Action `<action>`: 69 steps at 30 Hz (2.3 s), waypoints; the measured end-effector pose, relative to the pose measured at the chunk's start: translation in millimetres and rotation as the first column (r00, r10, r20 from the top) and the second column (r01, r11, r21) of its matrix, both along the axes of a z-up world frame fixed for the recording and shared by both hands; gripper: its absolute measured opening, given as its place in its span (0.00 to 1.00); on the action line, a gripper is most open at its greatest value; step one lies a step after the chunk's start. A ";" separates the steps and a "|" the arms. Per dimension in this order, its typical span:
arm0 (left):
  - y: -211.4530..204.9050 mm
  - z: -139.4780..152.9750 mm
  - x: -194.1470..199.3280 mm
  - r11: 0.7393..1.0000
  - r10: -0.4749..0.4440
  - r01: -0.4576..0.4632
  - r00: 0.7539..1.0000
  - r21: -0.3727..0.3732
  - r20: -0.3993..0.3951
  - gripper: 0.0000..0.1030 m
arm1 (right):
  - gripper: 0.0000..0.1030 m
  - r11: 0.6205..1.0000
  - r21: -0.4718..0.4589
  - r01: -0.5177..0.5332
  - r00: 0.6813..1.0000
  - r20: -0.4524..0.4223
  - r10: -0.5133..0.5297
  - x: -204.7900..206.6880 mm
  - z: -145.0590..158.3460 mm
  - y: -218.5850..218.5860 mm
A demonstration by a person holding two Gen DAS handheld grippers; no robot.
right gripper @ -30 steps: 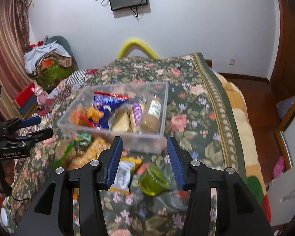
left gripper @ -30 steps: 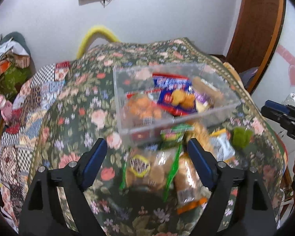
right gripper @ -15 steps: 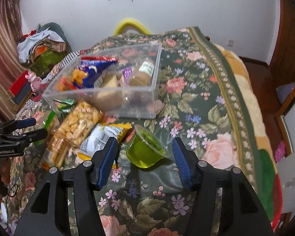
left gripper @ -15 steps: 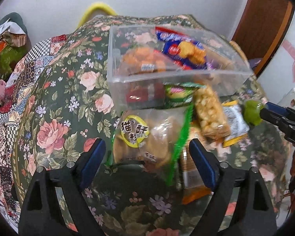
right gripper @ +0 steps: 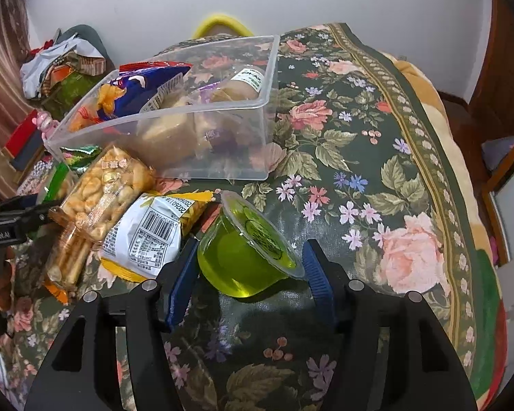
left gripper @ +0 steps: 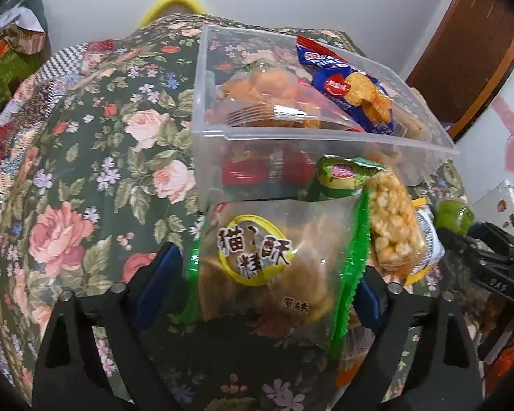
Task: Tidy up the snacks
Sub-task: 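Grasp the cat-face pastry bag with the left tool while the right tool grasps the green jelly cup, then lower the pastry bag with the left tool while the right tool lowers the jelly cup into the box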
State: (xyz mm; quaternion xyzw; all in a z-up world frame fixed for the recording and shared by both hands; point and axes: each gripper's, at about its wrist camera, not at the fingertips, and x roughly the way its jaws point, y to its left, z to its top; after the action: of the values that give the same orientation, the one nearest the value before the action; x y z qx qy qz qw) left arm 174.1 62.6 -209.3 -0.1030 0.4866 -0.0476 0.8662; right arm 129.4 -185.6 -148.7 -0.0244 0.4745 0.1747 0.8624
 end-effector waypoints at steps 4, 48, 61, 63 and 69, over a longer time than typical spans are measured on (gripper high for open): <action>-0.6 3.7 -1.7 1.000 -0.008 0.007 1.000 0.018 0.014 0.78 | 0.53 1.000 -0.008 -0.006 1.000 0.013 0.007 -2.1 0.8 2.5; 1.0 133.3 29.5 0.998 -0.013 -0.007 0.956 0.067 0.293 0.60 | 0.53 0.994 0.101 -0.050 0.959 0.282 0.020 31.1 108.1 43.1; 2.9 105.8 85.4 0.998 0.021 -0.033 0.973 0.048 0.230 0.60 | 0.53 0.996 0.068 -0.058 0.973 0.229 0.041 73.8 86.3 66.3; 1.8 101.1 90.9 0.998 0.023 -0.034 0.975 0.046 0.219 0.60 | 0.53 0.996 0.059 -0.062 0.976 0.214 0.048 79.5 81.0 68.2; 3.8 86.5 105.7 0.997 0.046 -0.057 0.978 0.046 0.205 0.60 | 0.53 0.997 0.042 -0.063 0.985 0.165 0.056 90.0 62.4 73.1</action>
State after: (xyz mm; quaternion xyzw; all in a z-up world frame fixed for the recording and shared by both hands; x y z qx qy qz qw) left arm 279.8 66.3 -122.8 -0.0878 0.3936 -0.0228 0.9148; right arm 219.4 -112.5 -86.3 -0.0324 0.3967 0.2090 0.8933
